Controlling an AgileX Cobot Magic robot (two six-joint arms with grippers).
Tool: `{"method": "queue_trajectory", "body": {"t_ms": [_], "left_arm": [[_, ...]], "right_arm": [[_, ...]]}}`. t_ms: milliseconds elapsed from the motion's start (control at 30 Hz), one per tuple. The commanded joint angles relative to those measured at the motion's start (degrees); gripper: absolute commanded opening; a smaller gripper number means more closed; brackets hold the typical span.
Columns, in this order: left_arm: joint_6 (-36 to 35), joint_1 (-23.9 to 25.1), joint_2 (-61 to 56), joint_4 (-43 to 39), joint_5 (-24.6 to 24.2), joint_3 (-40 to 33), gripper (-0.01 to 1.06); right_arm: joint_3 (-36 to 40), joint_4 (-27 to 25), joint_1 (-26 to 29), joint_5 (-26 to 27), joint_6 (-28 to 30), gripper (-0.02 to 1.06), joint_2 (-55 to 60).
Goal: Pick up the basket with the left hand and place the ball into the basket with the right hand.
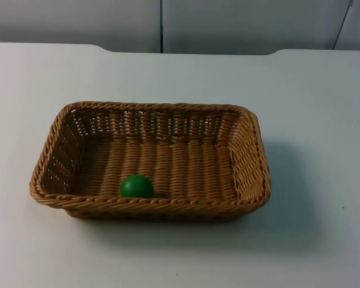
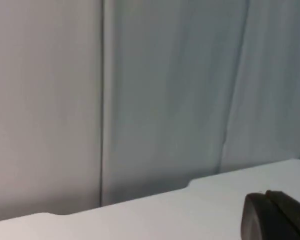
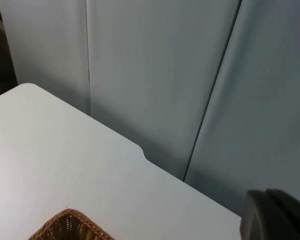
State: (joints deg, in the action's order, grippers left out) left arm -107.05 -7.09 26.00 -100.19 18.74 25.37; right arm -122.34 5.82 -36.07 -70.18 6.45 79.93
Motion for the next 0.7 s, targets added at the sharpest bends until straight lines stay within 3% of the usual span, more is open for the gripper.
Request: {"method": "queue_trajectory", "body": {"t_ms": [0,67,167,267,433,533,633,667], "left_arm": [[0.7,0.1,-0.3,0.2,-4.2,-0.1,0.0],[0.7,0.1,-0.3,0.2,-5.7,-0.1,0.0],[4.1,0.1,-0.3,0.2,-12.8,-0.1,0.0],[7.5,0.1,-0.3,0.2,-14.6,-0.1,0.0],[19.5,0.1,-0.3,0.2,-11.3,-0.1,0.0],[32.7,0.1,-0.3,0.2,-9.6,-0.1,0.0],[29.4,0.1,-0.3,0.2,-10.8,-0.1,0.0],[21.6,0.1,-0.3,3.1,-12.3,-0.1,0.0]], "right_arm": [[-0.5,0.4,0.1,0.2,-0.3,0.0,-0.4],[-0.5,0.4,0.1,0.2,-0.4,0.0,-0.4],[-0.5,0.4,0.1,0.2,-0.5,0.0,-0.4],[-0.5,0.4,0.1,0.2,-0.5,0.0,-0.4],[-0.5,-0.2,0.1,0.2,-0.5,0.0,-0.4],[-0.5,-0.5,0.1,0.2,-0.5,0.0,-0.4],[-0.5,-0.9,0.1,0.2,-0.5,0.0,-0.4],[-0.5,-1.4,0.1,0.2,-0.5,0.0,-0.4]]}}
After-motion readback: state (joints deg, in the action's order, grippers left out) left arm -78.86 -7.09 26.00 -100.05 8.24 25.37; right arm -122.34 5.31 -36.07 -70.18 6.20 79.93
